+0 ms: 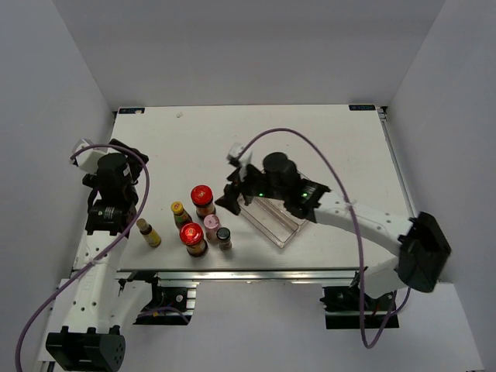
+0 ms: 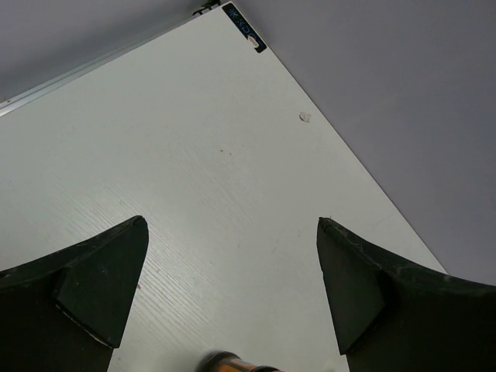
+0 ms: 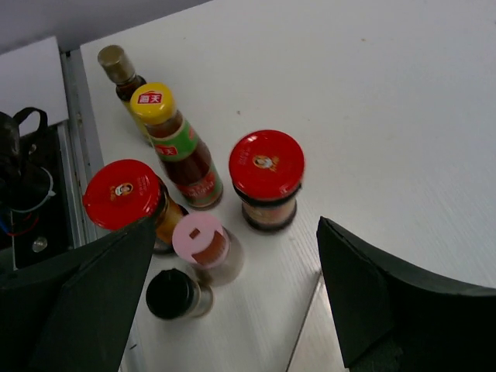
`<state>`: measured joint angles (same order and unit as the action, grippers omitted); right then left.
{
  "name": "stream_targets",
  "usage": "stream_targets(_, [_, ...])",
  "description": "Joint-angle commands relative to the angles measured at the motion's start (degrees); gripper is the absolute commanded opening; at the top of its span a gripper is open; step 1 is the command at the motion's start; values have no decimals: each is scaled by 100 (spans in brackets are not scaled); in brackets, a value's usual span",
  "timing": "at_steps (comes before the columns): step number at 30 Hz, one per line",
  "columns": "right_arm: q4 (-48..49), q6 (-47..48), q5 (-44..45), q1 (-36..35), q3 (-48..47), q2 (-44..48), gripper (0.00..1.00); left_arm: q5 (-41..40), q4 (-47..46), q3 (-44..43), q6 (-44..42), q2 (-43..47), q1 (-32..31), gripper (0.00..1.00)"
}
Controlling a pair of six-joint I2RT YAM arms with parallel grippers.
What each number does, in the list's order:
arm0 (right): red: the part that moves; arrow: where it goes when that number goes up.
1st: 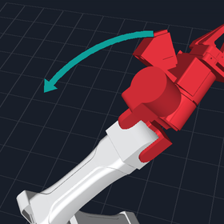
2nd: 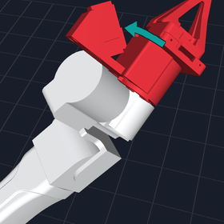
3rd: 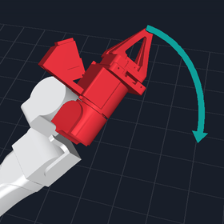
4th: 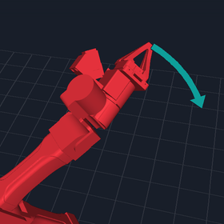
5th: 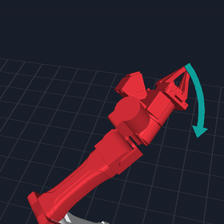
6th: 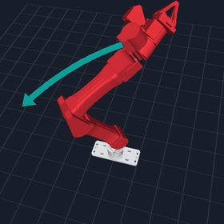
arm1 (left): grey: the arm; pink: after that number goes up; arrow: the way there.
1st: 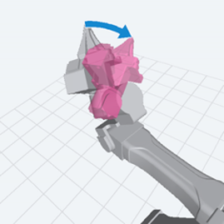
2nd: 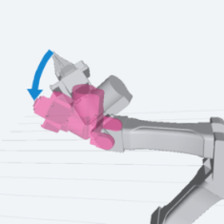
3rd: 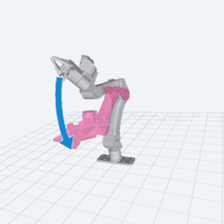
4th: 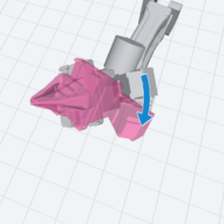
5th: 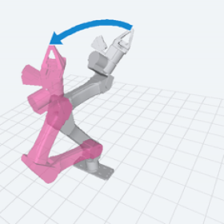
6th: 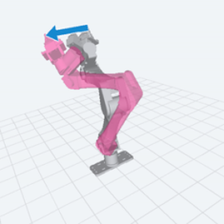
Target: Organize the condiment bottles
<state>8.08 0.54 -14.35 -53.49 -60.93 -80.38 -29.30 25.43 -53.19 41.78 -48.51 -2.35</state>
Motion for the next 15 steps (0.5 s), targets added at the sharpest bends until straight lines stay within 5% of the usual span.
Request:
stream_targets(1, [81, 587, 274, -441, -873, -870, 89, -313, 199, 1, 173, 184, 15, 98])
stream_targets(15, [-69, 1045, 46, -1172, -2423, -2623, 89, -401, 138, 151, 146, 18, 6, 98])
